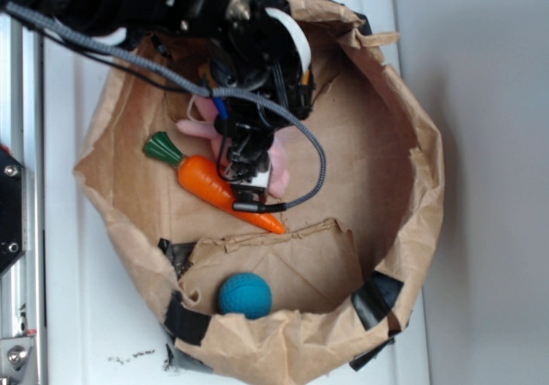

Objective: Grab the pink bunny.

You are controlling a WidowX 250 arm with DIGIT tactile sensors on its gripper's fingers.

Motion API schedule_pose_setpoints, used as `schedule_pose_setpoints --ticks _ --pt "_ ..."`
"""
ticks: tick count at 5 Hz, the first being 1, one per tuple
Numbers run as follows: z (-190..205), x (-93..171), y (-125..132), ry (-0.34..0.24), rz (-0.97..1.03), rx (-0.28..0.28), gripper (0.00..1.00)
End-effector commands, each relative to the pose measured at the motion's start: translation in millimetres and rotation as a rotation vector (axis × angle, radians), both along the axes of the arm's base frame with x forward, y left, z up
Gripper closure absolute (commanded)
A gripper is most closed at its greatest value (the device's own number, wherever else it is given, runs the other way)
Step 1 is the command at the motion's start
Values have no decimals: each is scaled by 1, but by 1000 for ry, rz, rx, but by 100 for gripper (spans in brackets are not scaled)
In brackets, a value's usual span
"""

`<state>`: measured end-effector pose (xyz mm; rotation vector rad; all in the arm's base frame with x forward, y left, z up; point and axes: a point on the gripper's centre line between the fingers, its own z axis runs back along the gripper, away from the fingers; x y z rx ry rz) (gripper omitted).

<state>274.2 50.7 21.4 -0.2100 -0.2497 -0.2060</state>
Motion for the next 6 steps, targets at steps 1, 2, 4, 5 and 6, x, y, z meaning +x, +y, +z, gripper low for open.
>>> schedule_pose_setpoints --ticks 1,2,4,5,6 --pt "-6 6 8 -3 41 -8 100" --pt "-2 9 9 -31 85 -23 100" --pt "0 10 11 -48 104 -38 100" --pt "2 10 12 -56 109 -47 100" --pt "4 11 12 -58 113 -52 100"
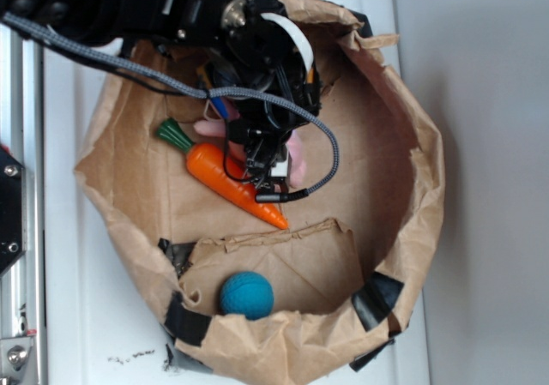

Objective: Grab the pink bunny.

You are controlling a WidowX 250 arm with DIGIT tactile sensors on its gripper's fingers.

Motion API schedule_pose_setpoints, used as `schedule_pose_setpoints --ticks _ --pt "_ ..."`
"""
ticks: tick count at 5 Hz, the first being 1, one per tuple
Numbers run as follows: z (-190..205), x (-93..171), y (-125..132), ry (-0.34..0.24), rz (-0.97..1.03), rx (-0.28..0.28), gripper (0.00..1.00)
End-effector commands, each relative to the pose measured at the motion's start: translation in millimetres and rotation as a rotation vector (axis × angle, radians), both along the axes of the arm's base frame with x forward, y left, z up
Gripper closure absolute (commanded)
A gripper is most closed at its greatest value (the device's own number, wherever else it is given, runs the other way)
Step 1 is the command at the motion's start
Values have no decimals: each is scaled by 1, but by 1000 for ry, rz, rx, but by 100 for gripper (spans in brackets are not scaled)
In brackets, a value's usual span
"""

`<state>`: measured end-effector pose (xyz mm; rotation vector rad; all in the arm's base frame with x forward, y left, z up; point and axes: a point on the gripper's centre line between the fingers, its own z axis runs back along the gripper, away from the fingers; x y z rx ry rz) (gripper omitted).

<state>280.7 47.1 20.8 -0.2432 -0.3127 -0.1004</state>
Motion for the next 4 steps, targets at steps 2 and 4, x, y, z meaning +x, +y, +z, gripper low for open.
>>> schedule_pose_setpoints --ticks 2,4 --pt "60 13 15 -4 91 -70 100" --pt "126 19 9 53 148 -149 100"
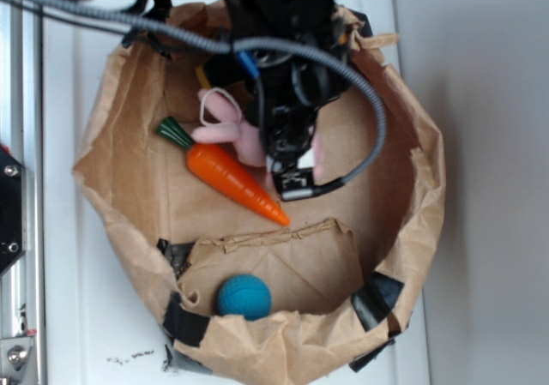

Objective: Grab the pink bunny.

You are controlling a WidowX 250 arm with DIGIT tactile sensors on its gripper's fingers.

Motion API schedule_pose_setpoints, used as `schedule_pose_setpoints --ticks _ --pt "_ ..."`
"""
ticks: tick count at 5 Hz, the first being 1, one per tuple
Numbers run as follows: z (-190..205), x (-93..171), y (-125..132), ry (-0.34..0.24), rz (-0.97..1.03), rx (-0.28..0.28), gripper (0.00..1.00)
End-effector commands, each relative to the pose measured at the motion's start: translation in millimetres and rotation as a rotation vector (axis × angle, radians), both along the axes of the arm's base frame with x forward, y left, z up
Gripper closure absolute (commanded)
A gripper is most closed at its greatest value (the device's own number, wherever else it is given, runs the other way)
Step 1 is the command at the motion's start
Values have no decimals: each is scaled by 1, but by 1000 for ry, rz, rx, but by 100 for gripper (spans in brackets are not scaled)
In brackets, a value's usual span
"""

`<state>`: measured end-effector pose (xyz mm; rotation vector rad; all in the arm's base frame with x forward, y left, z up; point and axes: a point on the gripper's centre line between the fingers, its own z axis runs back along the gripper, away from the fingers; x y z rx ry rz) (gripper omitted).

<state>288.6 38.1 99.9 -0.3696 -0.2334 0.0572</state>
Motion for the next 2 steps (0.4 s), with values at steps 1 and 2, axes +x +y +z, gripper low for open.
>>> schedule_pose_setpoints --ticks 1,2 --pt "59 5 15 -69 29 -21 100" --pt "58 4 15 -76 -1 -19 100"
